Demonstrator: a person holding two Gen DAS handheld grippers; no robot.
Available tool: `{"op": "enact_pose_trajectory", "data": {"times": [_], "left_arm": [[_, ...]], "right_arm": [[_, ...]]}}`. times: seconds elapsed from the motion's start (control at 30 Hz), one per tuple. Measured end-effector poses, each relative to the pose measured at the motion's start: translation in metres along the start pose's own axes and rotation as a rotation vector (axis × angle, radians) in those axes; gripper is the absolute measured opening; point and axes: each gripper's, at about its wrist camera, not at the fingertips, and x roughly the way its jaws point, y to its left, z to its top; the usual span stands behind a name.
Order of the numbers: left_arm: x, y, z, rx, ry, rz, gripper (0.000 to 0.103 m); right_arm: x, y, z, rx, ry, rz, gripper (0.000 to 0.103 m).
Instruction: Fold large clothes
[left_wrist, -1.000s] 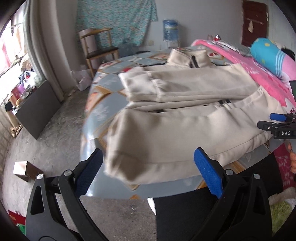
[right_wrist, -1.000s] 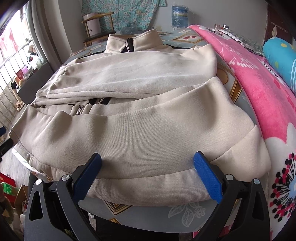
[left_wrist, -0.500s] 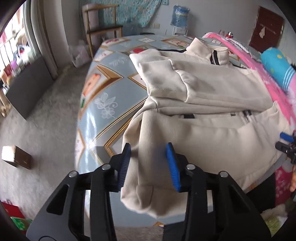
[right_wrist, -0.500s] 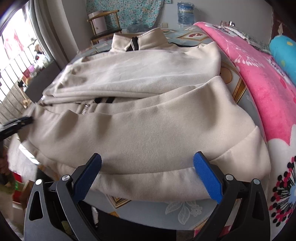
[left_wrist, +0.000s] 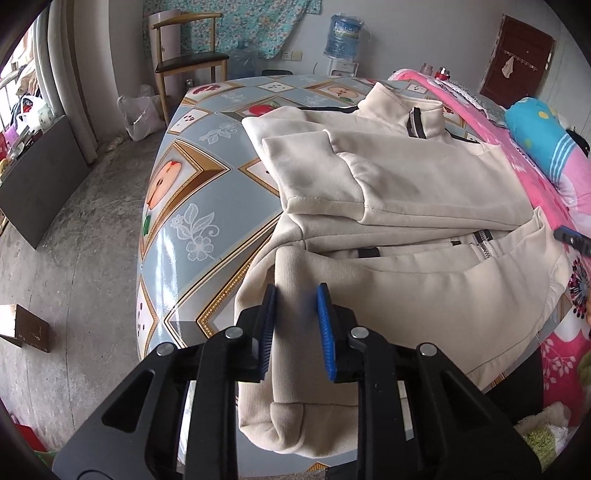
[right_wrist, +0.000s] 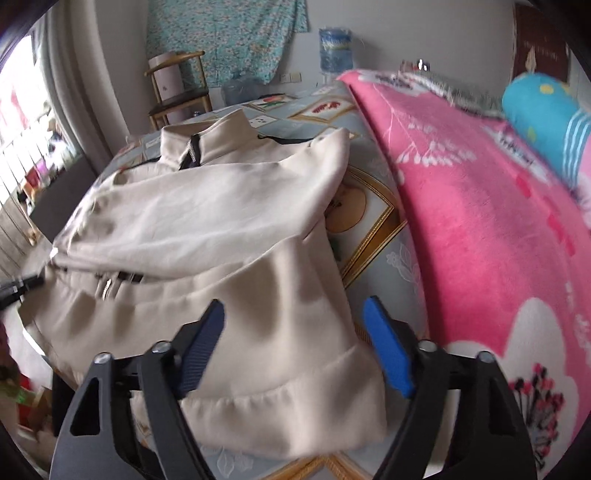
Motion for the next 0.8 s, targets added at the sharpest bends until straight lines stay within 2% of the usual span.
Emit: {"op": "enact_pose_trajectory", "data": {"times": [0.03, 0.17, 0.2, 0.27, 0.43, 0.6, 0.7, 0.8], "left_arm": [[0.001, 0.0, 0.0, 0.001, -0.002, 0.0, 0.02], [0.002, -0.005, -0.001, 0.029, -0.014, 0.015, 0.011], [0.002, -0.006, -0.001, 0.037, -0.019, 0.017, 0.009], [0.0, -0.01, -0.002, 0.058, -0.032, 0.03, 0.006], [-0.028, -0.02, -0.006, 0.08, -0.118, 0.04, 0.005], [-0.073, -0.022, -0.001, 0.054, -0.217, 0.029, 0.004], [-0.086, -0.021, 0.014, 0.055, -0.268, 0.025, 0.004], [-0.067, -0.015, 0.03, 0.04, -0.249, 0.021, 0.004]], "right_arm": [[0.006, -0.004, 0.003, 0.002, 0.014, 0.016, 0.064], [0.023, -0.003, 0.006, -0.009, 0.063, 0.058, 0.032], [0.023, 0.001, 0.005, -0.026, 0.063, 0.046, 0.03], [0.016, 0.006, 0.001, -0.044, 0.043, 0.029, 0.01], [-0.025, 0.015, -0.009, -0.052, -0.074, 0.0, 0.006], [-0.065, 0.004, -0.011, 0.033, -0.185, 0.015, 0.006], [-0.064, -0.008, -0.002, 0.069, -0.21, 0.018, 0.006], [-0.037, -0.018, 0.007, 0.099, -0.182, 0.021, 0.006]]}}
